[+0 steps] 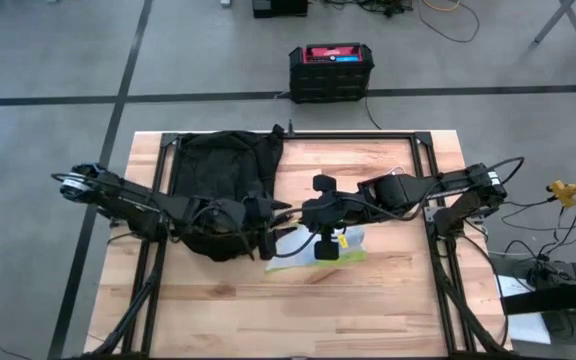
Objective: Unpack backpack
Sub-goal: Open the zip bag
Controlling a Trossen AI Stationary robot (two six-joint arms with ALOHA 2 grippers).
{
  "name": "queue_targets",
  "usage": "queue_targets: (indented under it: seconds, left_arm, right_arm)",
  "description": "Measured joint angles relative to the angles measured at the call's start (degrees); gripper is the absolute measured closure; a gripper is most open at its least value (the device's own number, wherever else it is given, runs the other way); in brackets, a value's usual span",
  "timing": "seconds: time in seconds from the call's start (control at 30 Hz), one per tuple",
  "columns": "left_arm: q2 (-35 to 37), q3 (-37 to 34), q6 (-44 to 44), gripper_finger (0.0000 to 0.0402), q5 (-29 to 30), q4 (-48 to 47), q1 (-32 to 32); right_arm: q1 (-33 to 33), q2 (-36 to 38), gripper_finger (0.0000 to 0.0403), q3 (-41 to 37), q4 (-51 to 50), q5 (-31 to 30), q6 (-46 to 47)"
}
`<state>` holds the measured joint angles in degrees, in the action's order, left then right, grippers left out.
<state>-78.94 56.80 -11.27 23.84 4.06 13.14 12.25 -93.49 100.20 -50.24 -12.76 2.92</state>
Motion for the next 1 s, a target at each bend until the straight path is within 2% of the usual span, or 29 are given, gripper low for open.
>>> queue_targets:
  seconds: [0.1,0.2,0.23,0.4,0.73,1.0]
  left_arm:
    - [0.00,0.00,0.47,0.0243,-0.98,0.38,-0.01]
    - [0.00,0.00,1.11,0.0357,-1.31,0.47,0.05]
    - [0.00,0.00,1.13,0.0378,-1.32,0.61,0.05]
    - [0.20,0.00,3.26,0.0396,-1.27,2.51,0.05]
    - [6.37,0.07,11.57,0.0400,-0.83,0.82,1.60]
    - [9.17,0.17,15.05,0.0401,-0.18,-1.83,1.94]
  right_arm:
    - [-0.02,-0.02,0.0403,0.00,0.00,-0.93,0.03]
    - [-0.04,-0.04,0.0403,0.00,0.00,-1.27,0.06]
    - [-0.04,-0.04,0.0403,0.00,-0.01,-1.28,0.06]
    - [0.37,-0.02,0.0403,0.00,-0.46,-1.35,0.61]
    - [1.19,0.47,0.0403,0.11,-7.23,-1.91,4.91]
    - [1.86,3.43,0.0403,0.04,-7.74,-2.30,6.10]
